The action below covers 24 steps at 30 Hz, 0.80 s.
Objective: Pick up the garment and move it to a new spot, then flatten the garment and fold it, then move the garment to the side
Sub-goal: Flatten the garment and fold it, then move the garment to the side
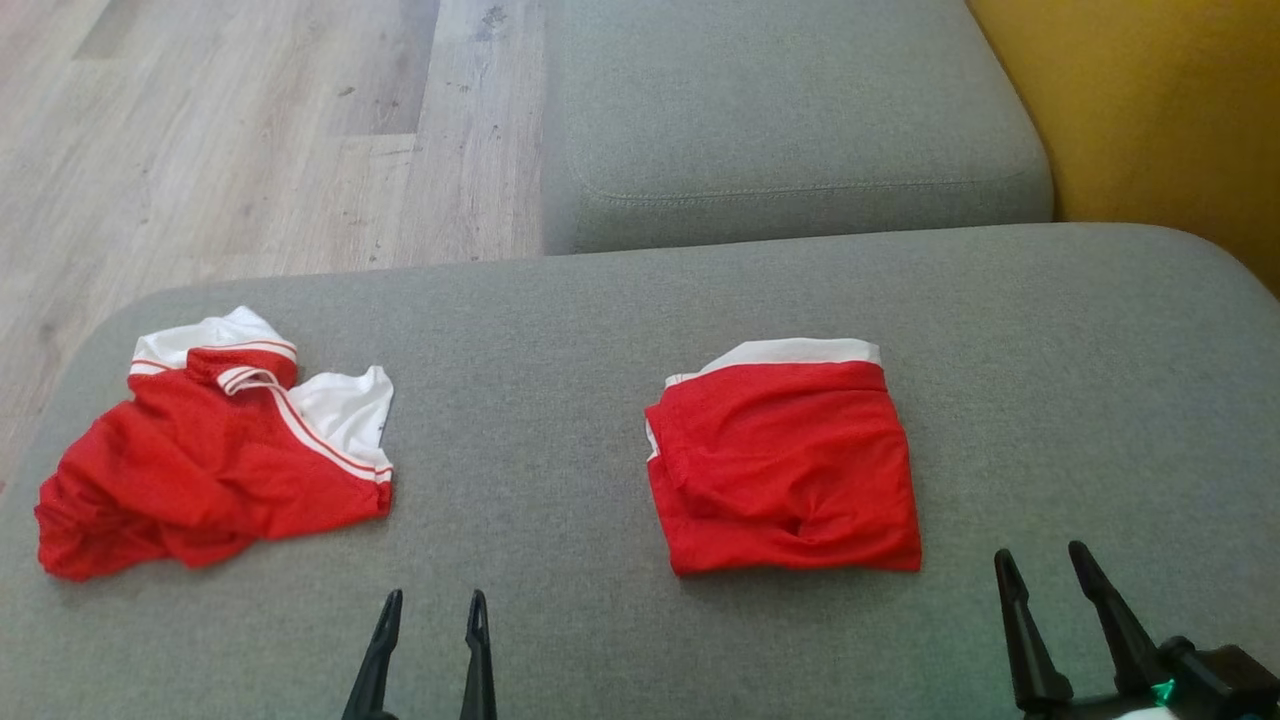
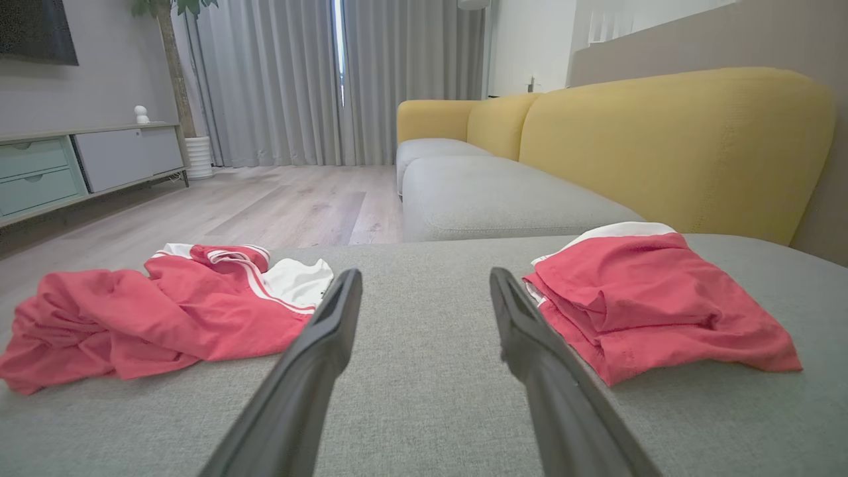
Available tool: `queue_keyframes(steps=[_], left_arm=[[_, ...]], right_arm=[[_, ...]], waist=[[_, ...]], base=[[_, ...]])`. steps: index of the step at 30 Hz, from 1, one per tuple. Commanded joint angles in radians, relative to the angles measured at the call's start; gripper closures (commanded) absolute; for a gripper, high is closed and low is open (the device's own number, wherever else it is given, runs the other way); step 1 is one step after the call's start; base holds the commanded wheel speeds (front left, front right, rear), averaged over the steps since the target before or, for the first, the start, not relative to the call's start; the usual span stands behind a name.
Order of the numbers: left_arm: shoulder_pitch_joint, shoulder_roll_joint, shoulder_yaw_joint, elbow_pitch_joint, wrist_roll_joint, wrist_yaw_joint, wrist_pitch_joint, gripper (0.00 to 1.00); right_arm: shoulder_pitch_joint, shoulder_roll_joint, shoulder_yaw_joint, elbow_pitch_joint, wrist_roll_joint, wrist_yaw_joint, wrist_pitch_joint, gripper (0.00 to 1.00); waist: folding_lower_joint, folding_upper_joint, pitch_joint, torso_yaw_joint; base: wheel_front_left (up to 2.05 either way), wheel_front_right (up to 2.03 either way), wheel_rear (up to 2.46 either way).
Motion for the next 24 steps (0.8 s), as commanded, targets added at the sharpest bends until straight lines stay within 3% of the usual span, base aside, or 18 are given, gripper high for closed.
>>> queue_keyframes(steps=[1,24], left_arm=[[-0.046,-0.006,0.032,-0.026,0.01,-0.004,-0.005,0.0],[-0.035,-0.007,0.029,-0.034,-0.004,0.006,-0.005,0.0]], right_arm=[[-0.049,-0.023,0.02,-0.025,-0.008,0.007,-0.011,0.0],[-0.039,-0.03,0.027,-0.011,-0.026,0.007,-0.011,0.0]], waist=[[0.0,0.0,-0.001,0.002],[0.0,0.0,0.01,0.016]], base=[[0.0,0.0,0.0],[0.0,0.0,0.0]])
